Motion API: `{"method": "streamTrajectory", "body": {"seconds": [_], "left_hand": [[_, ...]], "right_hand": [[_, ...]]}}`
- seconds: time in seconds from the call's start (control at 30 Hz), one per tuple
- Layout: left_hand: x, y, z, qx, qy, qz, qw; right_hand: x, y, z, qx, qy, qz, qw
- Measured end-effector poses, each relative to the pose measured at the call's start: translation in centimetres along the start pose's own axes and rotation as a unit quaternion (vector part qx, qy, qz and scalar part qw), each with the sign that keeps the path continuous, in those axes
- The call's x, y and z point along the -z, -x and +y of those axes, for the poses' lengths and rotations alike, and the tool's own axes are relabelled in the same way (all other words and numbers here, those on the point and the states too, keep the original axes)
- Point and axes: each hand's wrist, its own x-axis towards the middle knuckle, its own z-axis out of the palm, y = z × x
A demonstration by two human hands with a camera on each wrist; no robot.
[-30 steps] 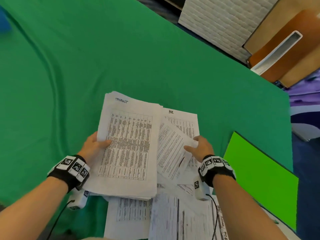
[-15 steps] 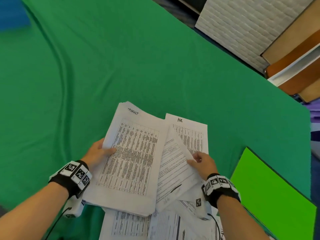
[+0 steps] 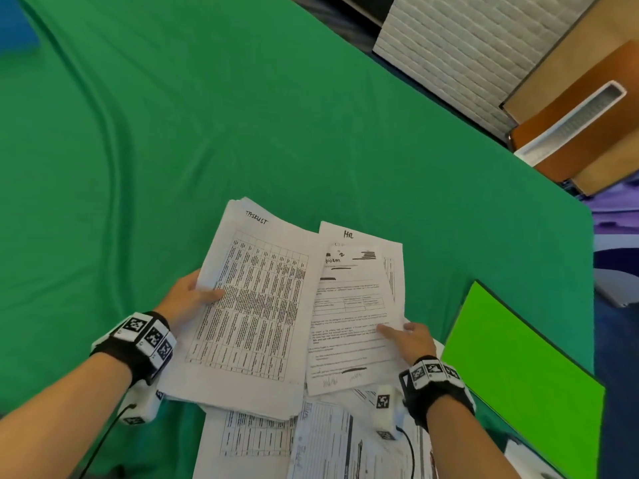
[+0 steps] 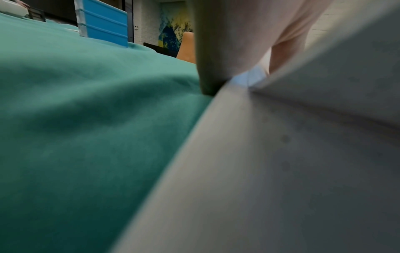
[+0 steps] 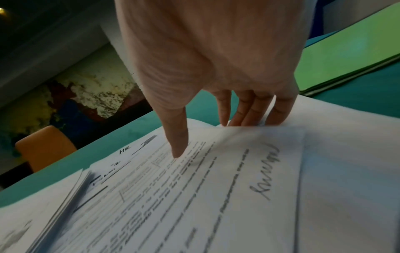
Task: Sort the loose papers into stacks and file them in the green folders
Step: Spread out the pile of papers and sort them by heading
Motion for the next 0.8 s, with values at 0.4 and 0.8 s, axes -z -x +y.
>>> {"method": "streamTrajectory", "body": {"seconds": [0.4, 0.8], "left_hand": [[0.0, 0.3, 0.1, -0.024, -0.024, 0.016, 0.999], [-3.8, 3.6, 0.4, -0.061, -0.047, -0.055, 0.995]], "right_hand": [[5.5, 5.7, -2.6, 0.228, -0.033, 0.218, 0.949], [2.4, 16.1, 0.9, 0.103, -0.407, 0.066, 0.905]]}}
